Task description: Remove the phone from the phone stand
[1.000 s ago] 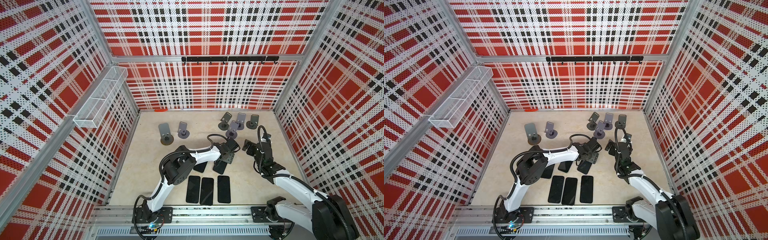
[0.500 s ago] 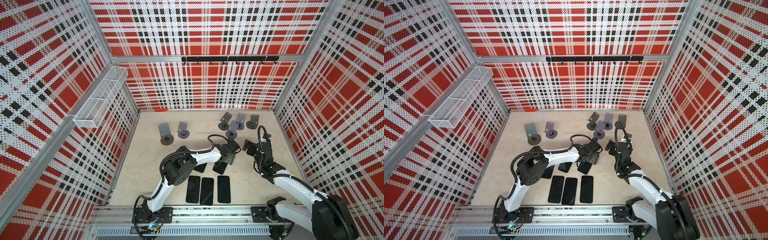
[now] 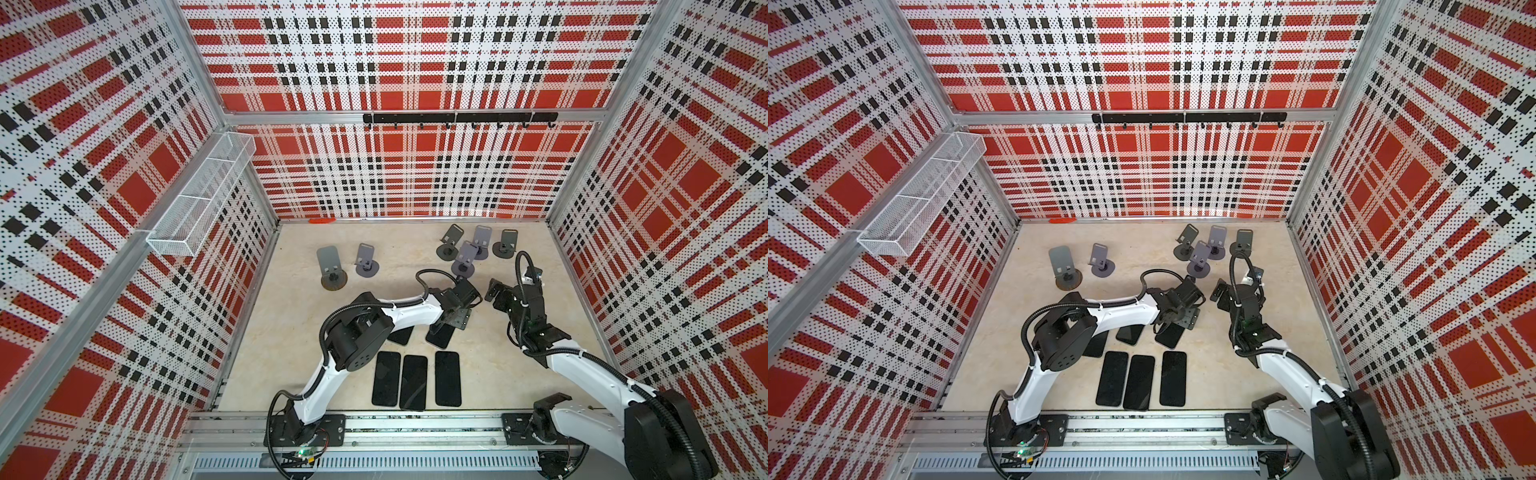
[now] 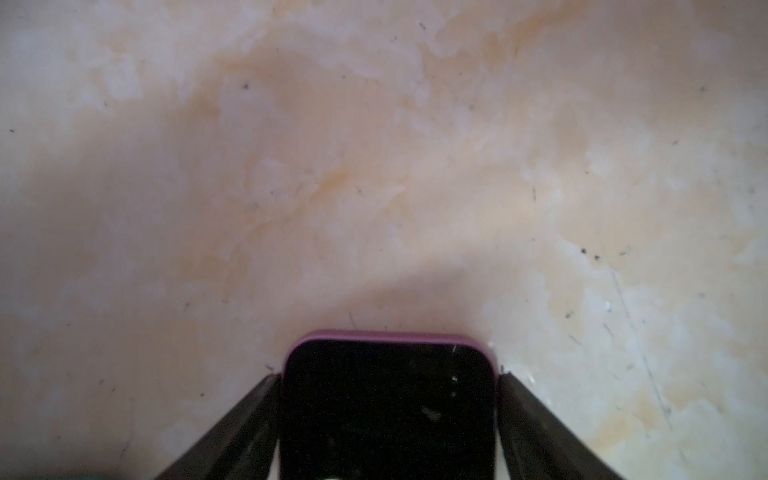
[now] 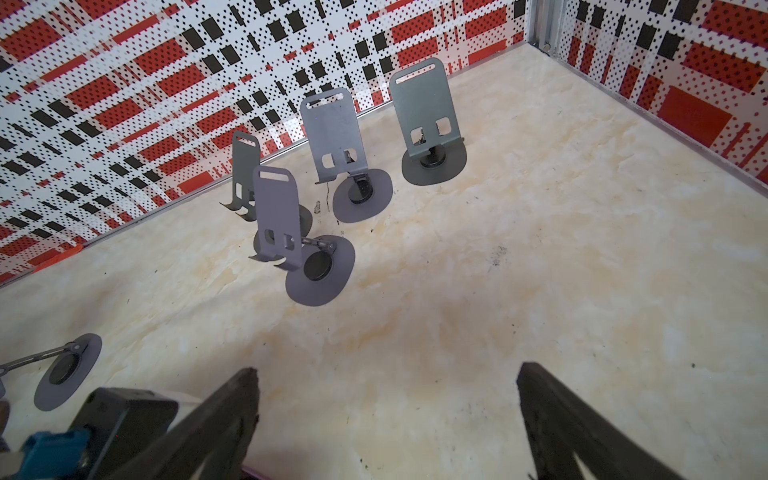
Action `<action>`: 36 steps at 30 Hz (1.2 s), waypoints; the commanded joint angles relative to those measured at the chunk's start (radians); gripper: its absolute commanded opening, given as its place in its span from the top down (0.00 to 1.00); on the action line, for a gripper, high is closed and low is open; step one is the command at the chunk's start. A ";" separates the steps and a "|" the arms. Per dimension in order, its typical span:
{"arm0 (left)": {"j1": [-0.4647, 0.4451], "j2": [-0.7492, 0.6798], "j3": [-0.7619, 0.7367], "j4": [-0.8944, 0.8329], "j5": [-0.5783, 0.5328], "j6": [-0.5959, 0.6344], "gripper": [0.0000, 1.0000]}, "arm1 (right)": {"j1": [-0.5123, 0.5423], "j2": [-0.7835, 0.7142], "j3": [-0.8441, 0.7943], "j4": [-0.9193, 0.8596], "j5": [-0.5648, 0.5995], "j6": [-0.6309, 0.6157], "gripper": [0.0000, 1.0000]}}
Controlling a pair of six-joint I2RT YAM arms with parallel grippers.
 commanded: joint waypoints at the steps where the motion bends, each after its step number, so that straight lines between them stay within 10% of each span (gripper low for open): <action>1: -0.009 0.012 -0.018 -0.037 0.037 0.005 0.17 | -0.005 -0.007 0.012 0.010 0.013 0.003 0.00; 26: 0.144 -0.404 0.052 -0.048 0.017 0.066 0.17 | -0.005 0.019 0.015 0.012 0.022 0.002 0.00; 36: 0.317 -0.826 -0.452 0.254 -0.082 0.075 0.02 | -0.006 0.016 0.009 0.039 0.074 0.035 0.00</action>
